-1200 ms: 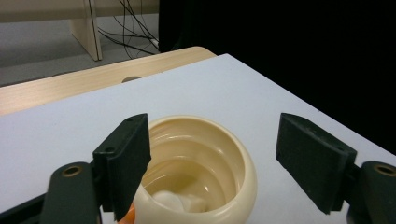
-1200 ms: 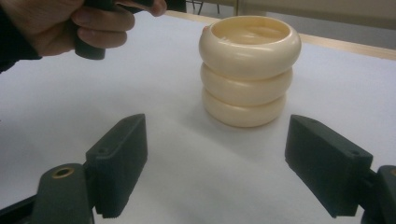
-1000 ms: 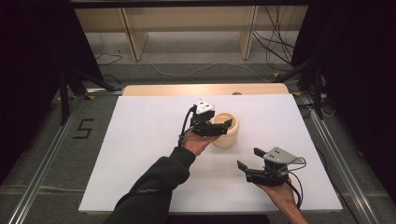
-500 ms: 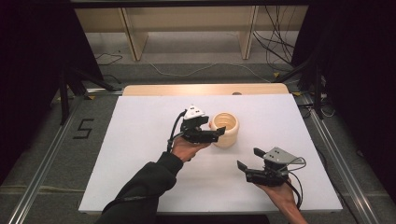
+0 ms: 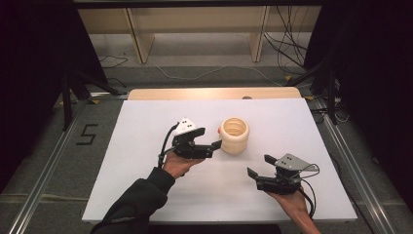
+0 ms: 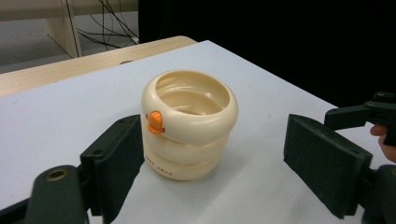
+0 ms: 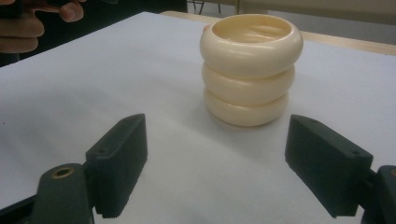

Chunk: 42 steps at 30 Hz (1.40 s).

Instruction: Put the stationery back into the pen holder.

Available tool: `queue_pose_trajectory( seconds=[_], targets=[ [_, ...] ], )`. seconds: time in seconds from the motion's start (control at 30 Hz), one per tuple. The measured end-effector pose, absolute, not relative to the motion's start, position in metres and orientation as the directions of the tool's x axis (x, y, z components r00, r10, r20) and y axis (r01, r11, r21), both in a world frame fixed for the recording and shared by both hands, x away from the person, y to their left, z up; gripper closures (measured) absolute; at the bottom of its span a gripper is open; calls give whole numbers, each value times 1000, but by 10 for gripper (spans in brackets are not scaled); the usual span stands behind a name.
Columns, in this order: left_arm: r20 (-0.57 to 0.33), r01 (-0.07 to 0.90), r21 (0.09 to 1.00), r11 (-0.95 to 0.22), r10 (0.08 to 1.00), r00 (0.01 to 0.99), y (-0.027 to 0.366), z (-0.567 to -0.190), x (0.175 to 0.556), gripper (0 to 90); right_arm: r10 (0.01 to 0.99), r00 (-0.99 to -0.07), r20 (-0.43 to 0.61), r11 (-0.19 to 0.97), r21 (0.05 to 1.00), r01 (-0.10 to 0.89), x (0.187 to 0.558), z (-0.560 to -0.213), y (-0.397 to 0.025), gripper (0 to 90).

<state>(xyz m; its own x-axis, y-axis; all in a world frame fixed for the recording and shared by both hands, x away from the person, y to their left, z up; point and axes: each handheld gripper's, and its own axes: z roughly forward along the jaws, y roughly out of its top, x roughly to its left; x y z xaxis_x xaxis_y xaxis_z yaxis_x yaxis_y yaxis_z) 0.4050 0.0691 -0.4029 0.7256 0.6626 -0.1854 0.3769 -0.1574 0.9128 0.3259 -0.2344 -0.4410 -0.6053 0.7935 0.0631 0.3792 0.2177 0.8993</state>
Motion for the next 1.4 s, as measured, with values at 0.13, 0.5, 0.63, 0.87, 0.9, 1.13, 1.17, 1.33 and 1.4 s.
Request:
queue_pose_trajectory(
  seconds=[0.13, 0.5, 0.63, 0.87, 0.9, 1.13, 1.17, 1.33, 1.4],
  targets=[
    [-173, 370, 914, -167, 663, 729, 74, -406, 400, 192, 795, -604, 62, 216, 901, 377, 326, -441, -234, 216],
    [-166, 358, 917, -176, 647, 744, 83, -410, 390, 173, 793, -605, 62, 215, 902, 374, 325, -440, -235, 216],
    [-166, 355, 918, -176, 644, 747, 84, -410, 387, 170, 793, -606, 62, 215, 902, 374, 325, -440, -234, 216],
    [-150, 341, 922, -183, 645, 749, 88, -406, 379, 169, 791, -609, 59, 217, 903, 369, 325, -440, -234, 216],
    [-153, 342, 923, -178, 646, 748, 88, -406, 378, 169, 791, -608, 59, 217, 903, 370, 325, -441, -234, 216],
    [-145, 339, 923, -184, 649, 747, 95, -407, 372, 164, 791, -609, 63, 216, 902, 374, 325, -441, -234, 215],
    [-146, 338, 924, -182, 648, 747, 96, -407, 371, 163, 790, -610, 61, 217, 903, 372, 325, -441, -234, 215],
    [-141, 335, 924, -185, 649, 748, 100, -408, 367, 162, 790, -610, 63, 215, 903, 373, 325, -441, -234, 215],
    [-140, 334, 924, -184, 650, 747, 102, -408, 365, 162, 790, -610, 62, 217, 903, 372, 325, -440, -234, 215]
  ],
)
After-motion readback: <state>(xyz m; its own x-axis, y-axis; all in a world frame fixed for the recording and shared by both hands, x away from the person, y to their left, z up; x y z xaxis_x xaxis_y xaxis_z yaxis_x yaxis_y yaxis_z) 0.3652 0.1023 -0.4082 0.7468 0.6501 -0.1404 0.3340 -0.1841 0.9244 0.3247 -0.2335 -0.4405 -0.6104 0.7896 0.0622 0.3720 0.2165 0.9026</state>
